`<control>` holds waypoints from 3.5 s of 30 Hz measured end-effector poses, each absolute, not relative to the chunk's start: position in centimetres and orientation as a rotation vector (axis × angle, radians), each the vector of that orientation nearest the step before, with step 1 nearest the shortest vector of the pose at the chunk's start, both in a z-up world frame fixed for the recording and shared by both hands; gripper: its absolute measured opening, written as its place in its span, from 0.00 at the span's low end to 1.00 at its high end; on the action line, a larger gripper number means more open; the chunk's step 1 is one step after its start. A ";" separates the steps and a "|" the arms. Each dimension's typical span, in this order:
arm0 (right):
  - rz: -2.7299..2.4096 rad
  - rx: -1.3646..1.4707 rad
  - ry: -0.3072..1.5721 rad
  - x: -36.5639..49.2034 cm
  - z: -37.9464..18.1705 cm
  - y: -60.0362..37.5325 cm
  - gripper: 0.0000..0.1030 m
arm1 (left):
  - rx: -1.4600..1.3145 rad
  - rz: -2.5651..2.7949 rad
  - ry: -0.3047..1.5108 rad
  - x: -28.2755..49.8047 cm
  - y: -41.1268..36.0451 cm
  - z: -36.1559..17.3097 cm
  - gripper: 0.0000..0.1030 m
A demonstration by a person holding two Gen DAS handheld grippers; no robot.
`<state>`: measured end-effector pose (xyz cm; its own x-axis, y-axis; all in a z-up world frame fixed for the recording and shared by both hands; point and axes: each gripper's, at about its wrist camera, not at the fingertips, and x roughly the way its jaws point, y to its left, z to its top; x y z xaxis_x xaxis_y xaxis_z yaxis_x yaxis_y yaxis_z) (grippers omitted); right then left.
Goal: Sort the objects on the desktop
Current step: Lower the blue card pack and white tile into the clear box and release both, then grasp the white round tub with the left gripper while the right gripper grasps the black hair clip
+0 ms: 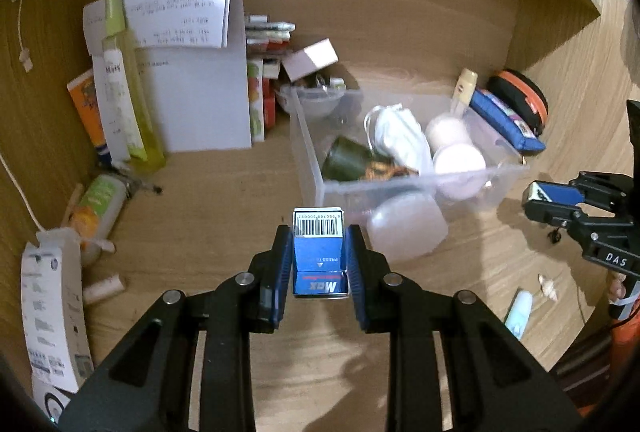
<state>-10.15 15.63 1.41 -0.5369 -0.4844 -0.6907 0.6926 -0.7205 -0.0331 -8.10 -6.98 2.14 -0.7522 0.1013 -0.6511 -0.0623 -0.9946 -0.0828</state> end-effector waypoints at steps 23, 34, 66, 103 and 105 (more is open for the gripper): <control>-2.356 0.814 0.316 -16.1 4.5 17.7 0.22 | -0.961 2.847 -0.047 -13.6 -4.9 5.2 0.26; -2.317 0.810 0.323 -18.9 4.6 14.9 0.22 | -1.001 2.787 -0.043 -17.7 -3.5 5.0 0.26; -2.363 0.810 0.372 -20.2 2.8 12.7 0.58 | -1.052 2.761 -0.009 -19.1 -3.5 2.7 0.43; -2.613 0.914 0.273 -9.2 0.1 27.3 0.83 | -1.237 2.709 -0.052 -10.2 -1.0 -1.6 0.88; -2.614 0.965 0.259 -9.6 -1.2 27.7 0.83 | -1.266 2.685 -0.057 -10.7 -0.5 -2.3 0.88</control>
<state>-9.55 27.74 -1.16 -0.7108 -0.2519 -0.6567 0.3759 -0.9252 -0.0521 -10.74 -0.52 -2.30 -0.6240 0.1713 -0.7624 -0.1389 -0.9845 -0.1075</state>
